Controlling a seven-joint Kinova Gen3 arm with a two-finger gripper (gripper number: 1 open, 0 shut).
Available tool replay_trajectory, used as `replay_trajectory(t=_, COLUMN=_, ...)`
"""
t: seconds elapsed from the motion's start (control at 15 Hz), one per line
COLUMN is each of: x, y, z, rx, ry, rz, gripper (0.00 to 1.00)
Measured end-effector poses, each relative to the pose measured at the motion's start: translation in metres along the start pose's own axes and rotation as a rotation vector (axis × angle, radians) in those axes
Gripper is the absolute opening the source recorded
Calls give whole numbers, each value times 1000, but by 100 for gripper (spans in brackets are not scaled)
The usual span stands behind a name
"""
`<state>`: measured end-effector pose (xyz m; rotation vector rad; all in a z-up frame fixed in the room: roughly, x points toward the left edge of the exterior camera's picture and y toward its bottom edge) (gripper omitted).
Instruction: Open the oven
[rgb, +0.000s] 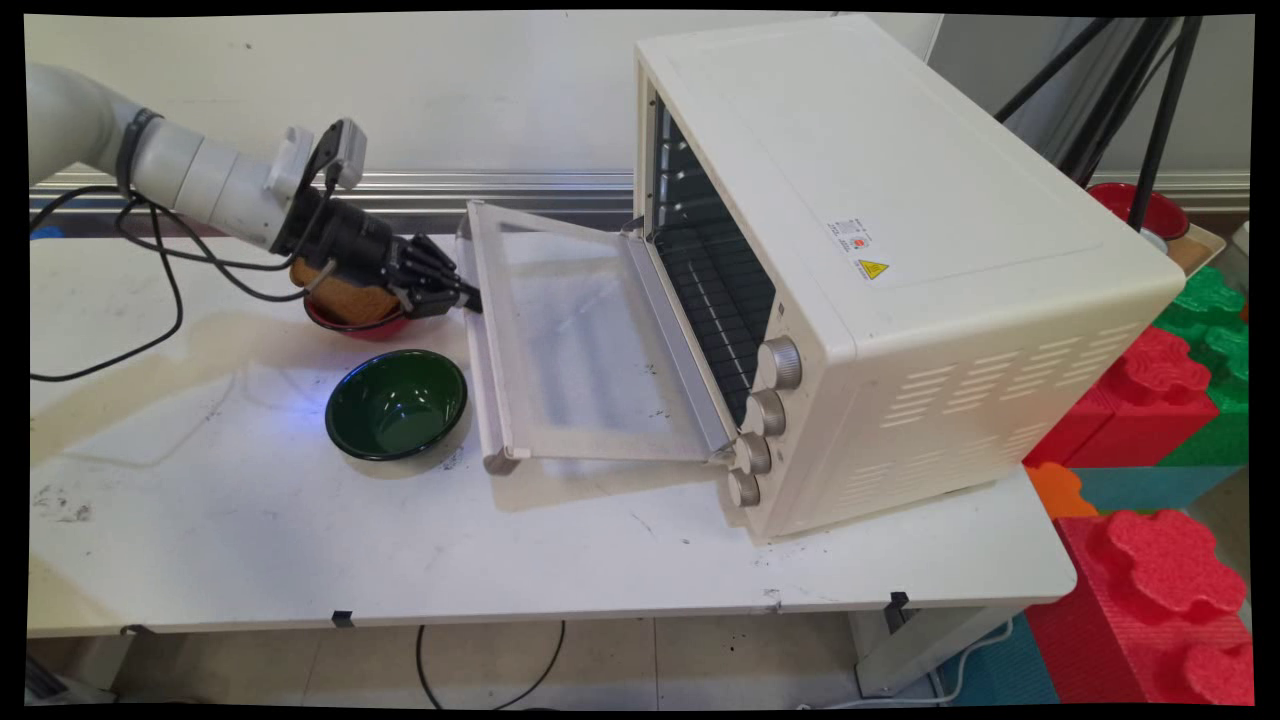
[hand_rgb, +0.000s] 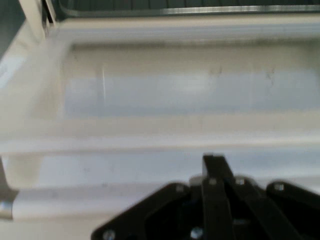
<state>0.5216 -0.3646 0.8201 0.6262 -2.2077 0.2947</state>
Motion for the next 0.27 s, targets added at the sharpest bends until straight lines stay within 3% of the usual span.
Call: replay_trajectory(t=0.27, x=-13, y=-1, z=-2, rx=9, ry=-10, rz=-19, gripper=0)
